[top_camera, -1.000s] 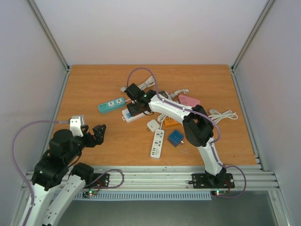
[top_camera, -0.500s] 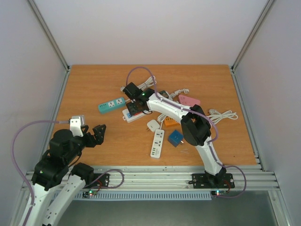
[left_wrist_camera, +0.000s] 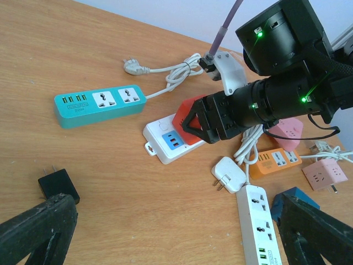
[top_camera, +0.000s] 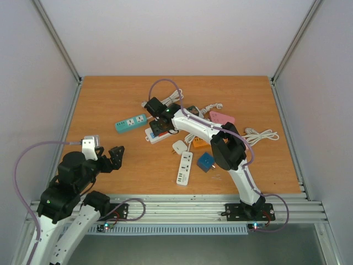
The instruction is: Insert the plug
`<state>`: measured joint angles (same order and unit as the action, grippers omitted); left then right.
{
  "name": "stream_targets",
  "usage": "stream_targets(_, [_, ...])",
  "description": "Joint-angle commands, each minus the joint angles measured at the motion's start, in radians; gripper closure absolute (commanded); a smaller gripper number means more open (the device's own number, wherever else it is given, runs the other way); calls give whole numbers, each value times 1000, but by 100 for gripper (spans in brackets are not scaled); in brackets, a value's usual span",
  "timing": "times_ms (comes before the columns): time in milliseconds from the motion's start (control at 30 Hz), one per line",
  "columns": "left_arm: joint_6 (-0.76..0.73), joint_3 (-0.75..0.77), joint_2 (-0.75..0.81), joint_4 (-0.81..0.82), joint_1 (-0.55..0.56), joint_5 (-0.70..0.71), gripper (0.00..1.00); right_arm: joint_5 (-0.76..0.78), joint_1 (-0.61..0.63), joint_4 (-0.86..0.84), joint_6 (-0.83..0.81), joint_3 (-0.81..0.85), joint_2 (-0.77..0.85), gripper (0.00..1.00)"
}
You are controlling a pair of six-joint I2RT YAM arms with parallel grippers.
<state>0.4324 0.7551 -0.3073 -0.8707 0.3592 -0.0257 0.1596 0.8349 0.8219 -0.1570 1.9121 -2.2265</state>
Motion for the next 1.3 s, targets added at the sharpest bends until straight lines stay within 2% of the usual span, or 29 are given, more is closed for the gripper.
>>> stream_targets(0, [-21, -11, 10, 56, -5, 0, 1, -72, -3, 89, -38, -43, -51, 71])
stream_targets(233, [-20, -11, 13, 56, -5, 1, 1, -127, -11, 73, -31, -120, -45, 67])
stream_targets(333, [-21, -11, 10, 57, -4, 2, 1, -140, -32, 87, -16, -125, -37, 69])
stream_targets(667, [-20, -11, 12, 55, -5, 5, 1, -85, -43, 139, -62, -133, -92, 69])
stream_targets(767, [-20, -11, 10, 54, -4, 7, 1, 1, -37, 145, -76, -139, -93, 67])
stream_targets(933, [-18, -10, 11, 53, -5, 13, 1, 61, -30, 70, -106, -206, -75, 60])
stream_targets(1267, [-17, -10, 10, 52, -5, 17, 1, -6, -26, -106, -140, -333, -23, 64])
